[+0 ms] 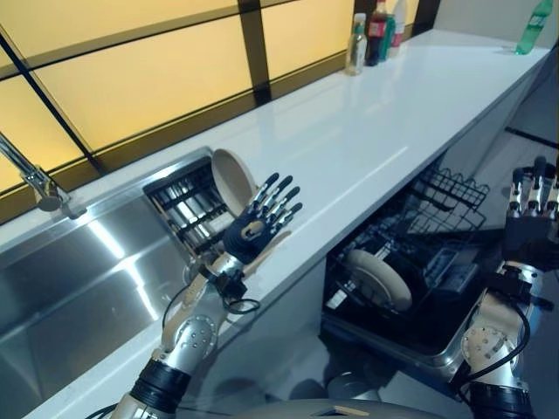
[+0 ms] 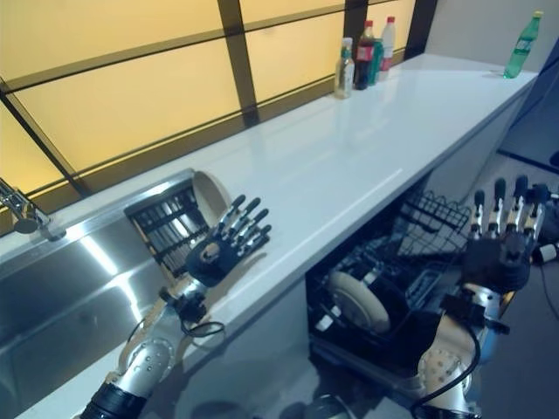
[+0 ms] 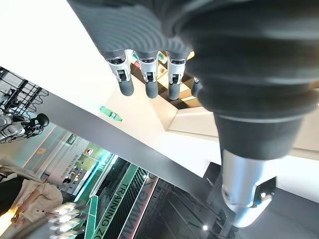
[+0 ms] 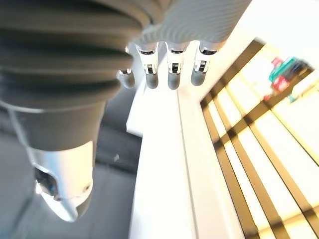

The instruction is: Pick up plates and place into dishwasher.

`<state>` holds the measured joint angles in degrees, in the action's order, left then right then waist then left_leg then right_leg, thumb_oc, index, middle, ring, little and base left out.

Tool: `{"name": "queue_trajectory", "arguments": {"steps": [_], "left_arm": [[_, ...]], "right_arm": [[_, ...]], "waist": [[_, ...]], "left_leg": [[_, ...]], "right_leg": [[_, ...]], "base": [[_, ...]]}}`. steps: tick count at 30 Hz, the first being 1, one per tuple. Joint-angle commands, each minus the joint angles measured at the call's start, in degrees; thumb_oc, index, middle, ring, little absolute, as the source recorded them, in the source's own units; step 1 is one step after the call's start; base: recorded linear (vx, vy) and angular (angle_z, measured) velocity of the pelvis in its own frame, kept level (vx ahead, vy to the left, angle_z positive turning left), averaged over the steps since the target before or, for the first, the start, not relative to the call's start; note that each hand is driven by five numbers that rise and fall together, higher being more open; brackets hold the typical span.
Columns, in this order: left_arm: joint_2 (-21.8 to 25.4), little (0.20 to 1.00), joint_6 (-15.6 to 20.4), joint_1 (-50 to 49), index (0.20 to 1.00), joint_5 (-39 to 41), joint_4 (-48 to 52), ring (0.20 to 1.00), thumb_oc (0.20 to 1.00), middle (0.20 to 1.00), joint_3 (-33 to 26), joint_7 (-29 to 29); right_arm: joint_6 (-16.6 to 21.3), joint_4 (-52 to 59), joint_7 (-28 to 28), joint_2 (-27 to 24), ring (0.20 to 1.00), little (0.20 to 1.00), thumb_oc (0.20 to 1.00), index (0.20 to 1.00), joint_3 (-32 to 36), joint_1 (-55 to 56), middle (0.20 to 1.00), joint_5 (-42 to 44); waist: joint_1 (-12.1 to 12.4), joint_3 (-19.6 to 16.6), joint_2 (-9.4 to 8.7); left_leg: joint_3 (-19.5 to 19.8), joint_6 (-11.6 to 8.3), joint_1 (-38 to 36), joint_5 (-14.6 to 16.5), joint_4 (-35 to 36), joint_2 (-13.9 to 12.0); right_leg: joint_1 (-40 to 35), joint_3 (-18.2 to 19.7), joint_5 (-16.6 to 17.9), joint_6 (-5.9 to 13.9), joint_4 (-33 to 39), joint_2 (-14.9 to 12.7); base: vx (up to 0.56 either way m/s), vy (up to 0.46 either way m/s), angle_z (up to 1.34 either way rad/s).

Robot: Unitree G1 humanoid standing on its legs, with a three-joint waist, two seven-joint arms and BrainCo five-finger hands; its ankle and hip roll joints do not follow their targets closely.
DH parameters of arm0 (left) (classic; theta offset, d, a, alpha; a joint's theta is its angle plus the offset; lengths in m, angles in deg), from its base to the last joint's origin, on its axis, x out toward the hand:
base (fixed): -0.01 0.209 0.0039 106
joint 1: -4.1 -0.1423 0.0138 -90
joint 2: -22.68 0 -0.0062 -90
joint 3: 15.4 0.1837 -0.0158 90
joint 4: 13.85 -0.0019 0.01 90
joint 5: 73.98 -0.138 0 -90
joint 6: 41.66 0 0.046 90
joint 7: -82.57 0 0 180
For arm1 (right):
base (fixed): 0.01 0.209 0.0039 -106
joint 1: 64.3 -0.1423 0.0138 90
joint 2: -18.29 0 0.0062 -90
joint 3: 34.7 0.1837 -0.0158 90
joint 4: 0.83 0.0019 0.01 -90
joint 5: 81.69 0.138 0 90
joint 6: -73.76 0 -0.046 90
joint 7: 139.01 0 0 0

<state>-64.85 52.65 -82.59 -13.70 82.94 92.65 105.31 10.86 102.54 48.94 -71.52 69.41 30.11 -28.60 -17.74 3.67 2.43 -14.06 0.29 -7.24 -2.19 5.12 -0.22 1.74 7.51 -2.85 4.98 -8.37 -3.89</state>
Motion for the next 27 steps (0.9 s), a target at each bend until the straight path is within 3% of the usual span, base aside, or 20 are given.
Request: {"name": "queue_trajectory", "arguments": {"steps": [1, 6, 21, 27], "left_arm": [[0.85, 1.000, 3.38, -0.96, 1.000, -1.54, 5.14, 1.000, 1.000, 1.000, -2.16, 0.58], [1.18, 1.000, 4.41, -2.63, 1.000, -2.42, 5.22, 1.000, 1.000, 1.000, -4.09, 1.52], [2.14, 1.000, 8.02, 0.33, 1.000, -15.08, 5.54, 1.000, 1.000, 1.000, -9.47, -7.91], [3.02, 1.000, 9.13, -0.36, 1.000, -20.47, 4.28, 1.000, 1.000, 1.000, -11.53, -9.31]], "right_arm": [[-1.92, 3.41, -1.77, -2.12, 1.000, 1.000, 1.000, 1.000, -2.13, -2.50, 1.000, -9.54], [-4.74, 4.05, 1.37, -2.64, 1.000, 1.000, 1.000, 1.000, -6.26, -0.78, 1.000, -9.35], [-7.67, -0.87, -1.37, -3.67, 1.000, 1.000, 1.000, 1.000, -12.36, -4.80, 1.000, -11.58], [-8.79, -4.55, -2.21, -3.87, 1.000, 1.000, 1.000, 1.000, -12.10, -5.37, 1.000, -9.87]], "waist": [[1.02, -0.48, -1.44], [2.84, -0.57, -1.65], [10.27, -1.14, -3.29], [12.02, -1.84, -3.87]], "left_leg": [[0.94, 4.75, -0.38, 11.31, -8.54, 0.31], [2.18, 4.46, -0.23, 10.60, -8.05, 0.17], [9.61, 2.91, 1.47, 7.60, -5.74, -0.20], [11.10, 2.05, 1.83, 6.41, -4.67, -0.79]], "right_leg": [[8.17, 1.28, 8.44, 4.20, -0.91, 0.04], [7.60, 0.52, 7.43, 3.64, -1.14, 0.46], [2.18, -4.05, 4.42, 1.00, 1.92, 0.84], [-0.14, -5.94, 3.24, -0.03, 3.09, 1.00]], "base": [[0.00, 0.000, 0.00], [0.00, 0.000, 0.01], [0.00, -0.002, 0.21], [0.03, 0.010, 0.27]]}}
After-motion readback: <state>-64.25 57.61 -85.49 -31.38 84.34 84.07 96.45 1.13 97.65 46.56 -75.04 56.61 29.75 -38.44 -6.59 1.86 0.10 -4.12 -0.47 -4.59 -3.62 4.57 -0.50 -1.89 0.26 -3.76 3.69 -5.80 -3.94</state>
